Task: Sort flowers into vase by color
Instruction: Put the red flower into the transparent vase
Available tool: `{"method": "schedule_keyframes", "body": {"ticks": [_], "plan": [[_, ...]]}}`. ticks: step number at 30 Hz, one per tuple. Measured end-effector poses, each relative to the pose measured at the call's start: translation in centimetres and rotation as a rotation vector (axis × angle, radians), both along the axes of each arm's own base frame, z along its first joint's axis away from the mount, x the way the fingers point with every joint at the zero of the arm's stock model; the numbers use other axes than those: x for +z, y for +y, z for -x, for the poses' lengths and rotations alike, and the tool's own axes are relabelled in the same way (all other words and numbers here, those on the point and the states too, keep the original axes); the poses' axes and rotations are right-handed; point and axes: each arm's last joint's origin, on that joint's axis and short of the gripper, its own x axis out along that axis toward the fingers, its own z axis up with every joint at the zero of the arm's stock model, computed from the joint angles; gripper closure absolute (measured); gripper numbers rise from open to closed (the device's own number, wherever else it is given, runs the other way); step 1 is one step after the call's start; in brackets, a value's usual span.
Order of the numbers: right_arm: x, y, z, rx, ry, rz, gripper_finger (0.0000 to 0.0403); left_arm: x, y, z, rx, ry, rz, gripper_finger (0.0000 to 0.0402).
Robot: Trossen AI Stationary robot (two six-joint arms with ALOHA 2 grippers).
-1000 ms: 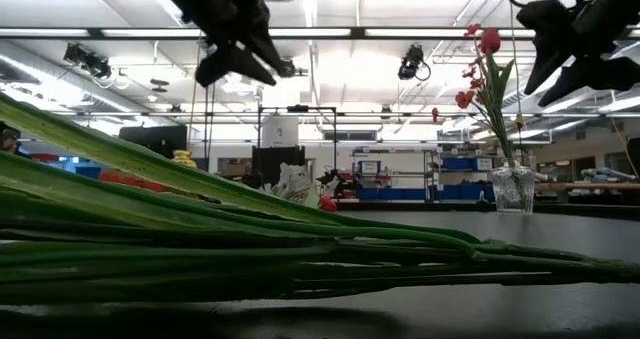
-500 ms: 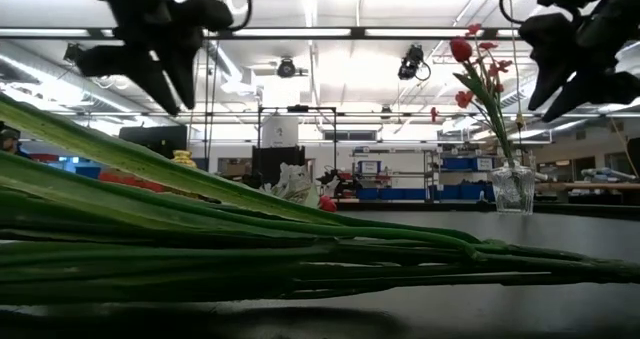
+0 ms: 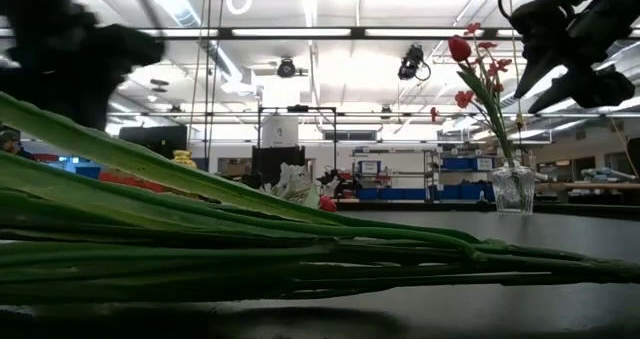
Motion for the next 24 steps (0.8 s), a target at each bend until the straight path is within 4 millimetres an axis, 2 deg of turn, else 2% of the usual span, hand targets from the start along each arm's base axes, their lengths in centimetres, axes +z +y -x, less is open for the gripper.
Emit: {"method": "schedule_keyframes", "body": {"ticks": [4, 6, 13, 18, 24], "plan": [[0.0, 0.7, -0.3, 0.015, -0.01, -0.053, 0.0249, -0.9, -1.3, 1.4, 0.123, -0.011, 0.044, 0.0276], [0.0, 1.0, -0.4, 0.008, -0.006, -0.061, 0.0249, -1.0, -1.3, 1.5, 0.133, -0.001, 0.064, 0.0276], [-0.3, 1.9, -1.4, -0.008, 0.035, -0.079, 0.025, -1.4, 0.3, 1.7, 0.207, 0.118, -0.014, 0.0276], [-0.5, 2.8, -2.7, 0.041, 0.037, -0.107, 0.025, -1.7, 1.5, 0.8, 0.307, 0.109, -0.013, 0.0276], [-1.0, 4.2, -3.6, 0.073, 0.083, -0.132, 0.025, -2.5, 1.8, -0.4, 0.383, 0.091, 0.008, 0.0262]]}}
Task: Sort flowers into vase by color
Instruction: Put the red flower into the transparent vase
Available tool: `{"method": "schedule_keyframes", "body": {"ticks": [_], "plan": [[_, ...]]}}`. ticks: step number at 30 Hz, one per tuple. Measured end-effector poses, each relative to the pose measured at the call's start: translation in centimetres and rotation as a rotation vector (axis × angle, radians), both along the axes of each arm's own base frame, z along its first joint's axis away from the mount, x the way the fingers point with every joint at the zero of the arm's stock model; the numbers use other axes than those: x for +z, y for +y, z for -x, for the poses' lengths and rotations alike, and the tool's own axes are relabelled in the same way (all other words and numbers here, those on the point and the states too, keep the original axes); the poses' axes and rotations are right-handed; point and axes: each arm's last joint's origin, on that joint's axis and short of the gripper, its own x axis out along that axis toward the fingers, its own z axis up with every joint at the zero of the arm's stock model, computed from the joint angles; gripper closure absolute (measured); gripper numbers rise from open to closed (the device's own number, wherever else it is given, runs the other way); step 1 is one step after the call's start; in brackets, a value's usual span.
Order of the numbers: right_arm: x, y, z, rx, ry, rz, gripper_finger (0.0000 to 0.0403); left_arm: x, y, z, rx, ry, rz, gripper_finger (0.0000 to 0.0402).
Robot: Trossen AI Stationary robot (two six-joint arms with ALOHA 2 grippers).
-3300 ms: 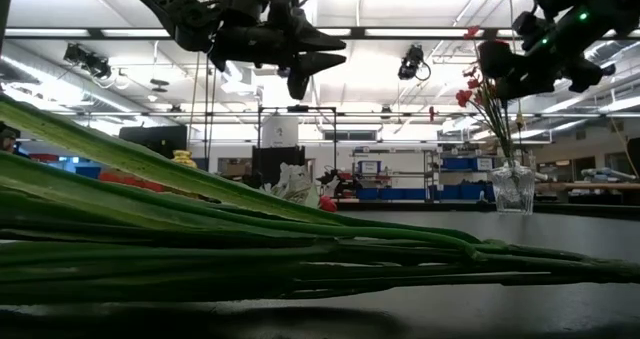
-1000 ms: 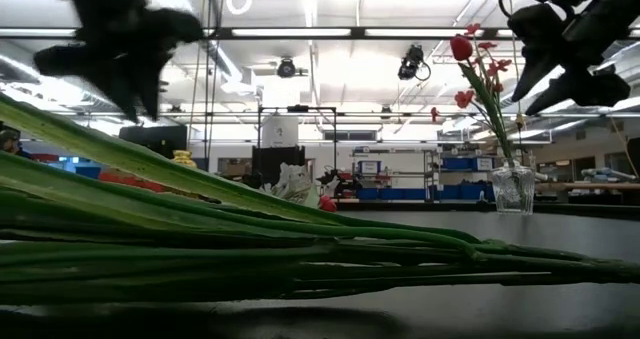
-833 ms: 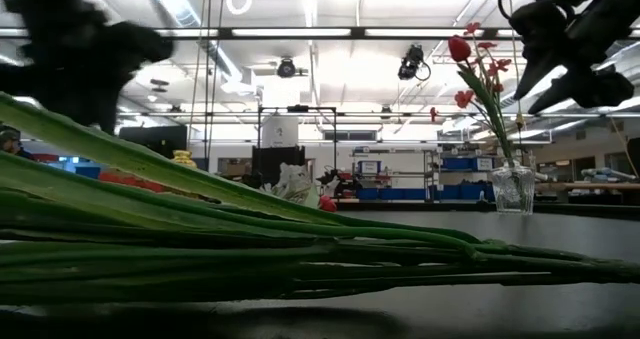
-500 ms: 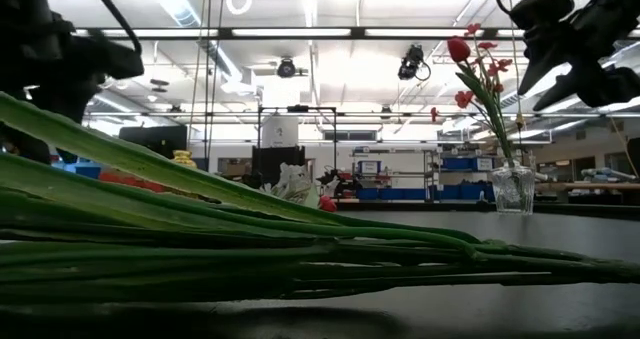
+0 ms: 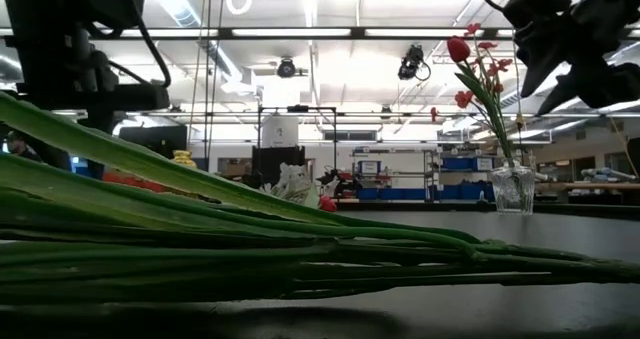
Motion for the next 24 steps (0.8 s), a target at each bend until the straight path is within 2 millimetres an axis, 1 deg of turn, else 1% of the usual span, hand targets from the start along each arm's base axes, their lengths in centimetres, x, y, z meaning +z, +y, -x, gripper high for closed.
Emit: {"method": "schedule_keyframes", "body": {"ticks": [3, 9, 12, 16, 24], "plan": [[-0.2, 0.7, -0.3, 0.027, 0.018, -0.008, 0.025, -0.2, 0.2, -0.2, 0.034, 0.016, 0.029, 0.0234], [-0.4, 1.6, -0.5, 0.051, 0.038, -0.003, 0.025, -0.5, 0.8, -0.4, 0.074, 0.046, 0.038, 0.0162], [-0.5, 1.8, -0.5, 0.049, 0.039, 0.019, 0.025, -1.1, 1.2, -0.7, 0.08, 0.092, 0.023, 0.0142], [-0.5, 1.8, -0.4, 0.056, 0.048, 0.026, 0.025, -2.1, 1.7, -1.3, 0.073, 0.139, 0.027, 0.0144], [-0.7, 1.7, -0.2, 0.059, 0.086, 0.03, 0.025, -4.1, 2.1, -3.0, 0.057, 0.167, 0.076, 0.0194]]}}
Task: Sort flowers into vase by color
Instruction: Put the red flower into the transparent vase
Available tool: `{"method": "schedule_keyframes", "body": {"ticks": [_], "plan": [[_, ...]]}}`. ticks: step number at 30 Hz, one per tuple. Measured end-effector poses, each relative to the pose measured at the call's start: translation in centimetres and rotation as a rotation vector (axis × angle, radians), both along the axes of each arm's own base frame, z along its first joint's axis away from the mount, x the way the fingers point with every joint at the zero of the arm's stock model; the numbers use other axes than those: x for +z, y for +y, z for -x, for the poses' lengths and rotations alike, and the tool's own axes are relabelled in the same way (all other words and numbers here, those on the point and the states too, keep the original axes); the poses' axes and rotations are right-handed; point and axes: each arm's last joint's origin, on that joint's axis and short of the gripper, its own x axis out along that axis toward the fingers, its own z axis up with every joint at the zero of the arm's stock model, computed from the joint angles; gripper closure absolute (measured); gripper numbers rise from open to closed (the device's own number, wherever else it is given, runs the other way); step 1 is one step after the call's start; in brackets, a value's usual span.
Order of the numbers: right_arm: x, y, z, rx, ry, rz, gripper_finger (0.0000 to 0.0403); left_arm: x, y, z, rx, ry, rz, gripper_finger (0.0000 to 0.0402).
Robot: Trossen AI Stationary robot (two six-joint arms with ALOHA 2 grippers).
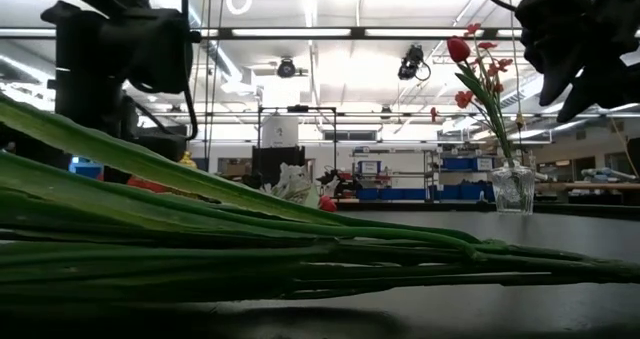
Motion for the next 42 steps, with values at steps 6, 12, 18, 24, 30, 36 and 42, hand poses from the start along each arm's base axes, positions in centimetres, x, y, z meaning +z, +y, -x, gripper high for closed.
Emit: {"method": "schedule_keyframes", "body": {"ticks": [6, 12, 18, 24, 30, 36, 42], "plan": [[0.0, 0.0, 0.0, 0.013, 0.006, 0.009, 0.025, -0.4, -0.1, -0.3, -0.005, -0.012, -0.008, 0.0229], [0.0, 0.0, 0.1, 0.015, 0.009, 0.012, 0.025, 0.4, -0.1, -0.1, -0.014, -0.064, -0.025, 0.0293], [0.0, -0.1, 0.1, 0.005, 0.007, 0.022, 0.025, 0.7, -0.3, 0.1, -0.034, -0.075, -0.041, 0.0357], [0.0, -0.1, 0.0, -0.04, -0.006, 0.034, 0.025, 1.0, -1.5, 0.0, -0.083, -0.093, -0.04, 0.0378], [0.8, 0.4, -1.1, -0.049, -0.148, 0.03, 0.025, 2.3, -4.1, -0.2, -0.145, -0.164, -0.069, 0.038], [1.2, 1.3, -2.9, -0.056, -0.259, 0.063, 0.025, 5.7, -6.5, -0.3, -0.257, -0.263, -0.174, 0.038], [1.1, 2.2, -4.7, 0.003, -0.326, 0.088, 0.025, 9.8, -7.0, -1.4, -0.491, -0.371, -0.348, 0.0381]]}}
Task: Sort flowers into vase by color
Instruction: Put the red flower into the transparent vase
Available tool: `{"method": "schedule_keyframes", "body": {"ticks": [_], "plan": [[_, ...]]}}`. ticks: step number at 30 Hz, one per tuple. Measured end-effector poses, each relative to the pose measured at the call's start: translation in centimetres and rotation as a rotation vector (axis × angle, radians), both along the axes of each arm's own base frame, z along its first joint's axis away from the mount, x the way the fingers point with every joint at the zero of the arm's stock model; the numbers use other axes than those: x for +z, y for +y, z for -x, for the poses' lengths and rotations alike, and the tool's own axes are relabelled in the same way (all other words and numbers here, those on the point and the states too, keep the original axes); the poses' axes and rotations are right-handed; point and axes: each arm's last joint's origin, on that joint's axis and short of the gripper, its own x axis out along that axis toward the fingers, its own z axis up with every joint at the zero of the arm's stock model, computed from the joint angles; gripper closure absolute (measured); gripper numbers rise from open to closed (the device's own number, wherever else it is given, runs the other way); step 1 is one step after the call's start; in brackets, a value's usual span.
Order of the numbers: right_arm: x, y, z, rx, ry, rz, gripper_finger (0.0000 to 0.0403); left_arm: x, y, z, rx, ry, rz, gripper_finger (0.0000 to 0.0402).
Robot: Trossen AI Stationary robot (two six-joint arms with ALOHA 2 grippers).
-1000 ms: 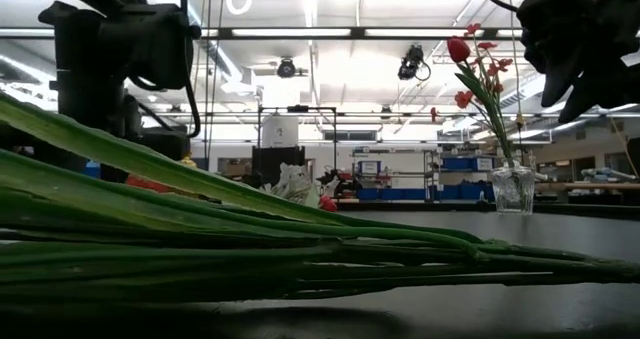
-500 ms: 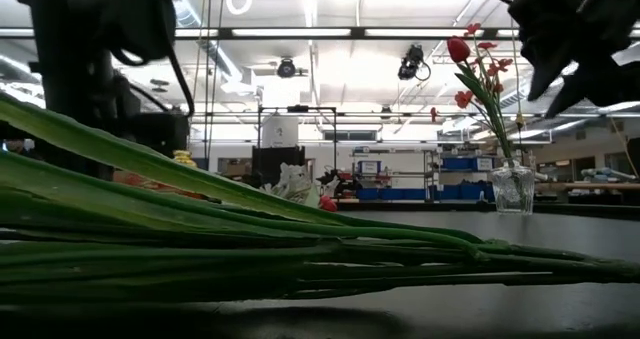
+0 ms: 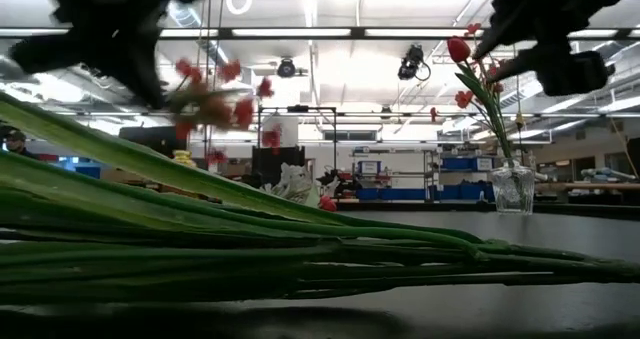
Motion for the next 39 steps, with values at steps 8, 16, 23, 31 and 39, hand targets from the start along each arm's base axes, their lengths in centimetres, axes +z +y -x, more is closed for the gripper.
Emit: {"method": "schedule_keyframes", "body": {"ticks": [8, 16, 23, 31, 39], "plan": [[1.5, 1.3, -3.0, 0.058, -0.274, 0.122, 0.025, 5.5, 0.5, -3.5, -0.263, -0.102, -0.237, 0.0381], [3.5, 1.6, -3.9, -0.039, -0.49, 0.286, 0.0246, 9.4, 2.1, -7.2, -0.396, -0.294, -0.444, 0.0381], [6.0, 1.2, -3.7, -0.046, -0.664, 0.512, 0.0222, 12.4, 3.8, -9.2, -0.527, -0.49, -0.599, 0.0381], [7.3, 0.7, -4.1, -0.004, -0.796, 0.674, 0.0185, 14.2, 6.5, -10.2, -0.691, -0.692, -0.64, 0.0381], [7.8, 0.6, -5.3, 0.072, -0.809, 0.743, 0.0176, 14.2, 7.8, -10.6, -0.72, -0.709, -0.653, 0.0381]]}}
